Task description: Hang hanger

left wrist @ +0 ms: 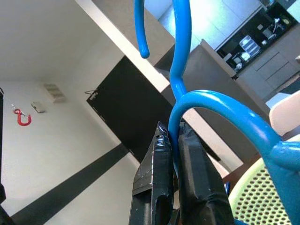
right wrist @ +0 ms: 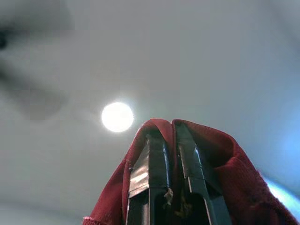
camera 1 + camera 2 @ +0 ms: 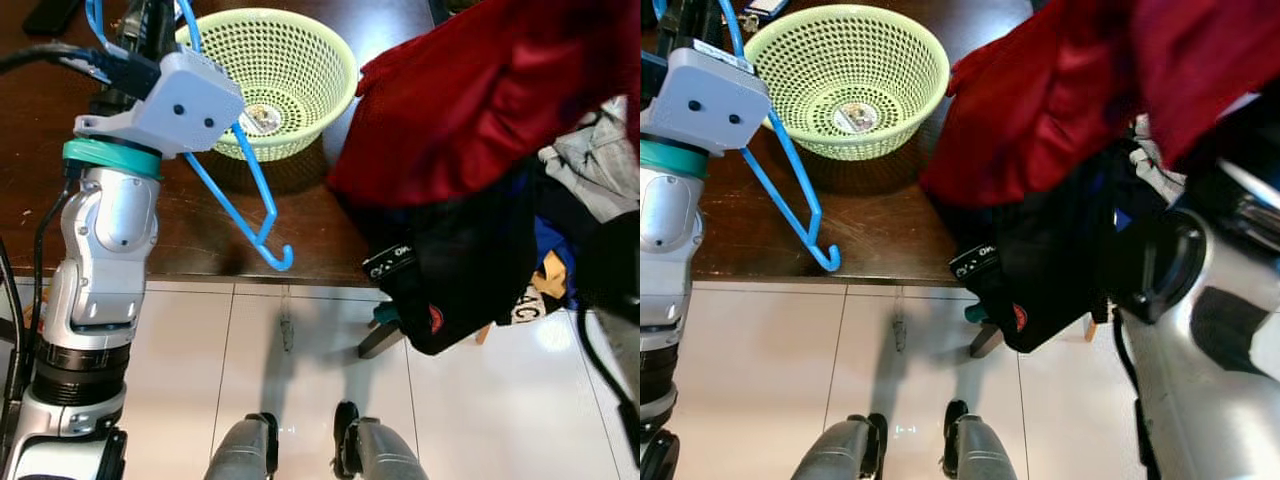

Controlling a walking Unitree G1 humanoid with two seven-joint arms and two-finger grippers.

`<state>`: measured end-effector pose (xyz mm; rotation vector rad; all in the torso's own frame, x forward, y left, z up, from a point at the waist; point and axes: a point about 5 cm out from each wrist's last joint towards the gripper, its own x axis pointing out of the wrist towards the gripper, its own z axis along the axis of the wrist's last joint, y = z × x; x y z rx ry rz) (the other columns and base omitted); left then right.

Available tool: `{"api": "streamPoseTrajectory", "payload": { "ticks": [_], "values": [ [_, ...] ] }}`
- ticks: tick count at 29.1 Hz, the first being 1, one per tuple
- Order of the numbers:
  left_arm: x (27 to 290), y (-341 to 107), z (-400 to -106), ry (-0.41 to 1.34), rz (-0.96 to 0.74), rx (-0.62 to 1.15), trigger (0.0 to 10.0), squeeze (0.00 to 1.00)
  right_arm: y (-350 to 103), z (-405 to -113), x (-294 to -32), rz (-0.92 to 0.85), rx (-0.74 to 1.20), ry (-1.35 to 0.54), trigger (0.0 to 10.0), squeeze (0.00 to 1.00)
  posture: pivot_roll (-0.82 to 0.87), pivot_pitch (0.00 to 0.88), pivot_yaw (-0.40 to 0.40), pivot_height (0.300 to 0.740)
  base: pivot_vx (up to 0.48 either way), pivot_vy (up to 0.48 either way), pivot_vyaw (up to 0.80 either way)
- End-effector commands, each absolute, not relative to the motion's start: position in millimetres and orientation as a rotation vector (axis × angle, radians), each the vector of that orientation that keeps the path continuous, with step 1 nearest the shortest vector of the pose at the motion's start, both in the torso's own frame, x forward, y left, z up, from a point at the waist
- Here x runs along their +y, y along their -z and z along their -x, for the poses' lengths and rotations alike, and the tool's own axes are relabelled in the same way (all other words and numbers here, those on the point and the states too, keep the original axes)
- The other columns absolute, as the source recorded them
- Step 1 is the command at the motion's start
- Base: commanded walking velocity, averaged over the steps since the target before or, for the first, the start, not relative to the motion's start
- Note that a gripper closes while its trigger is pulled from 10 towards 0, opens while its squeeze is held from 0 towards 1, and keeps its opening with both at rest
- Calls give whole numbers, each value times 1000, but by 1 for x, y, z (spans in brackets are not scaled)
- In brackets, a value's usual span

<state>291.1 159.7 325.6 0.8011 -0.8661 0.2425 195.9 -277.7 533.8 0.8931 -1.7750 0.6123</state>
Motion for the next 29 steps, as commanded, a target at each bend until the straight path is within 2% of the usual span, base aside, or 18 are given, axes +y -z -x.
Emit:
{"api": "streamPoseTrajectory", "payload": {
  "ticks": [1, 2, 5, 6, 7, 9, 13, 14, 15, 17, 18, 19, 21, 22, 24, 27, 29],
  "values": [
    [157, -323, -291, -230, -793, -867, 10000, 0, -537, -177, -288, -890, -1877, -604, 10000, 0, 81, 127, 31, 740, 0, 0, 0],
    [155, -321, -291, -226, -790, -864, 10000, 0, -538, -170, -305, -906, -1911, -516, 10000, 0, 76, 129, 30, 740, 0, 0, 0],
    [155, -321, -291, -226, -790, -864, 10000, 0, -538, -170, -305, -906, -1911, -516, 10000, 0, 76, 129, 30, 740, 0, 0, 0],
    [154, -320, -292, -223, -786, -862, 10000, 0, -538, -165, -324, -955, -1931, -417, 10000, 0, 65, 130, 32, 740, 0, 0, 0],
    [154, -320, -292, -223, -786, -862, 10000, 0, -538, -165, -324, -955, -1931, -417, 10000, 0, 65, 130, 32, 740, 0, 0, 0],
    [151, -317, -293, -214, -778, -857, 10000, 0, -536, -160, -345, -967, -1923, -374, 10000, 0, 54, 128, 35, 740, 0, 0, 0],
    [151, -316, -294, -211, -775, -857, 10000, 0, -534, -164, -345, -952, -1893, -368, 10000, 0, 53, 129, 34, 740, 0, 0, 0],
    [150, -316, -294, -208, -773, -857, 10000, 0, -531, -175, -339, -844, -1825, -287, 10000, 0, 50, 128, 28, 740, 0, 0, 0],
    [149, -315, -294, -200, -772, -856, 10000, 0, -525, -191, -326, -650, -1716, -171, 10000, 0, 51, 129, 24, 740, 0, 0, 0],
    [148, -314, -294, -178, -777, -851, 10000, 0, -512, -219, -301, -321, -1527, -63, 10000, 0, 53, 133, 20, 740, 0, 0, 0],
    [148, -313, -293, -166, -781, -848, 10000, 0, -505, -230, -291, -214, -1458, -57, 10000, 0, 53, 133, 20, 740, 0, 0, 0],
    [148, -313, -293, -166, -781, -848, 10000, 0, -505, -230, -291, -214, -1458, -57, 10000, 0, 53, 133, 20, 740, 0, 0, 0],
    [149, -312, -292, -147, -783, -842, 10000, 0, -473, -257, -263, 13, -1248, -156, 10000, 0, 46, 141, 26, 740, 0, 0, 0],
    [149, -312, -292, -147, -783, -842, 10000, 0, -473, -257, -263, 13, -1248, -156, 10000, 0, 46, 141, 26, 740, 0, 0, 0],
    [152, -312, -292, -141, -789, -840, 10000, 0, -433, -266, -242, 64, -1062, -363, 10000, 0, 40, 142, 32, 740, 0, 0, 0],
    [152, -312, -293, -135, -794, -840, 10000, 0, -417, -266, -236, 41, -985, -449, 10000, 0, 35, 137, 41, 740, 0, 0, 0],
    [152, -313, -295, -133, -794, -842, 10000, 0, -413, -267, -237, 52, -971, -440, 10000, 0, 35, 137, 41, 740, 0, 0, 0]
  ]
}}
